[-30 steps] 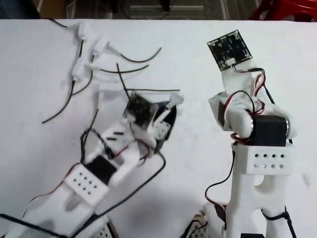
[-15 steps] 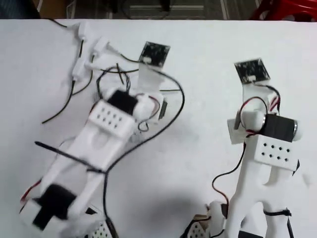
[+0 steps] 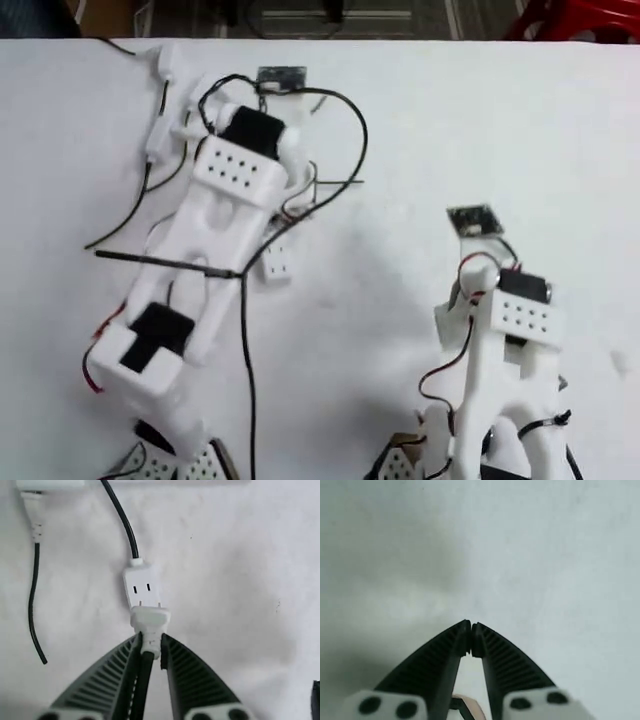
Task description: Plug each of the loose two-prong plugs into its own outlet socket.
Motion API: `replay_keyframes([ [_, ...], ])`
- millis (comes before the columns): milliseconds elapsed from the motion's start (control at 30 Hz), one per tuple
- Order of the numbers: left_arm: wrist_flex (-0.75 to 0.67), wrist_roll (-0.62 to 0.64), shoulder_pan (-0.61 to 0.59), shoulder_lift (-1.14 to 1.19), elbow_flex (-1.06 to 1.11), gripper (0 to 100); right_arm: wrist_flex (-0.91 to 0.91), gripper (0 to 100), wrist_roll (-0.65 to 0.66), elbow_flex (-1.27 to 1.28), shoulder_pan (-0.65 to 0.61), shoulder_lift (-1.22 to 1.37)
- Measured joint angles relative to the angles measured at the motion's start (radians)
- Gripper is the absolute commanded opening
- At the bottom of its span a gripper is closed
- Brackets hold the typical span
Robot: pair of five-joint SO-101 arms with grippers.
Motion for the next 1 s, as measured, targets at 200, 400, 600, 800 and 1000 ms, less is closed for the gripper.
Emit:
replay_keyframes([
  [200,0.011,0.193,-0.002,0.006,-0.008,2,-0.086,1.9,-0.002,0.097,0.000,-0.002],
  [400,0.011,0.361,0.040,0.006,0.072,2,-0.157,1.9,-0.002,0.161,0.000,-0.002],
  [600,0.011,0.379,0.080,0.006,0.098,2,-0.164,1.9,-0.002,0.166,0.000,-0.002],
  [800,0.011,0.425,0.084,0.006,0.110,2,-0.164,1.9,-0.002,0.167,0.000,-0.002],
  [1000,-0.011,0.572,0.055,0.006,0.193,2,-0.164,1.9,-0.002,0.167,0.000,-0.002],
])
